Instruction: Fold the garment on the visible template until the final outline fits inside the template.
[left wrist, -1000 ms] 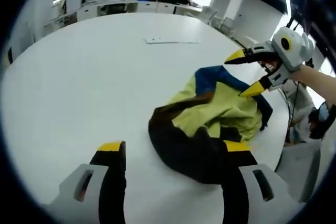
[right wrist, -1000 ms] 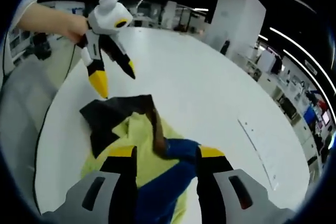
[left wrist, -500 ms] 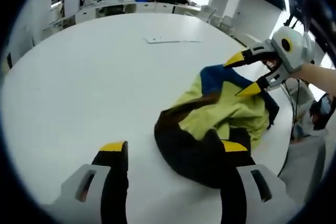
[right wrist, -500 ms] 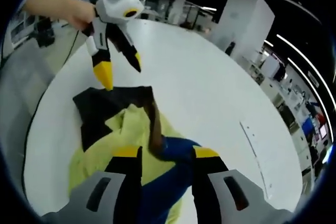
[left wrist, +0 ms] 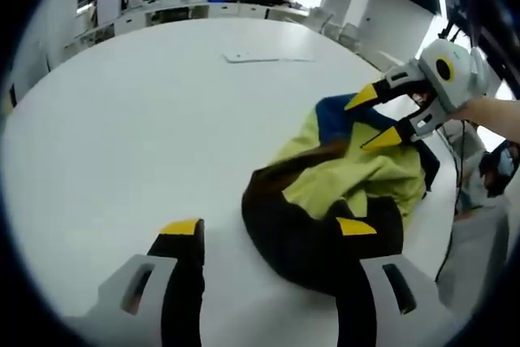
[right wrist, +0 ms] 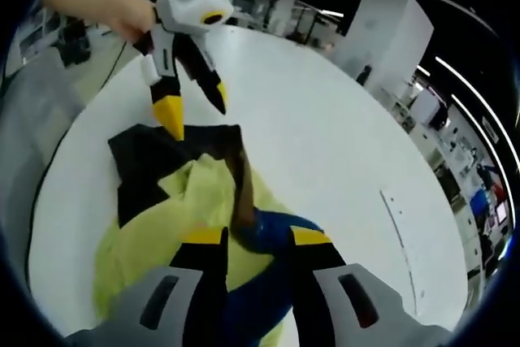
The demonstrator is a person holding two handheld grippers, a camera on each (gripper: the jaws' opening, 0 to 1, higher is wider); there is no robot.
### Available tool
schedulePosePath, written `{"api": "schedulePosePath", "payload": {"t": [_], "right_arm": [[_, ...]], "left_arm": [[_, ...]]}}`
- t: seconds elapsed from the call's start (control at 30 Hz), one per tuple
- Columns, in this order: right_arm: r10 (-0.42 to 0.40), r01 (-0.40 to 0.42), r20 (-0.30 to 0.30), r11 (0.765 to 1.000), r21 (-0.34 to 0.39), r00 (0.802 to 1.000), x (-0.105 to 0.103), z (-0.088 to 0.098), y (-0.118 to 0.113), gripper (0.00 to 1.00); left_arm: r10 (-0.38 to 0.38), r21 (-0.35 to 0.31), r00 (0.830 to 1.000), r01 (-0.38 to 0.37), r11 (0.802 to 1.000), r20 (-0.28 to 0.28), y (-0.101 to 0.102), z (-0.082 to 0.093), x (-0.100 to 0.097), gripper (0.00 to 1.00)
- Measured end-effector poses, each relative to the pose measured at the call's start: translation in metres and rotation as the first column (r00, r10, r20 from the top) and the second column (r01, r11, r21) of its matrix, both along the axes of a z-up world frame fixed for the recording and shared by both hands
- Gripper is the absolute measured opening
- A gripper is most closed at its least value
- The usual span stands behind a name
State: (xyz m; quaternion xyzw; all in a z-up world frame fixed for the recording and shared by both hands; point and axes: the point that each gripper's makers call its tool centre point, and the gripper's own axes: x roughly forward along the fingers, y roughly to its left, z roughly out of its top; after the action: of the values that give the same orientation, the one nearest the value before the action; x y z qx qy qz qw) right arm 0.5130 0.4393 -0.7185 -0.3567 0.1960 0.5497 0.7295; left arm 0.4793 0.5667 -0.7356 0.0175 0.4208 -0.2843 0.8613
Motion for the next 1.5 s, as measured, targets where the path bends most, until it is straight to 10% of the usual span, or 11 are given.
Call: {"api": "schedulePosePath", "payload": {"t": [1.03,1.5], "right_arm": [[0.019,-0.018,0.025,0.999,-0.034,1.000,0.010,-0.016,0.002,0.18],[0.031,-0.030,0.022,0.999,-0.039,0.999,0.011,-0.019,0.002,0.10]], "left_arm": [[-0.013,0.013,1.000,0.012,1.000,0.019,-0.002,-0.016,0.017,0.45],[-0.028,0.004,0.999,0.028,1.000,0.042,-0.005,-0.014,0.020,0.23]]}}
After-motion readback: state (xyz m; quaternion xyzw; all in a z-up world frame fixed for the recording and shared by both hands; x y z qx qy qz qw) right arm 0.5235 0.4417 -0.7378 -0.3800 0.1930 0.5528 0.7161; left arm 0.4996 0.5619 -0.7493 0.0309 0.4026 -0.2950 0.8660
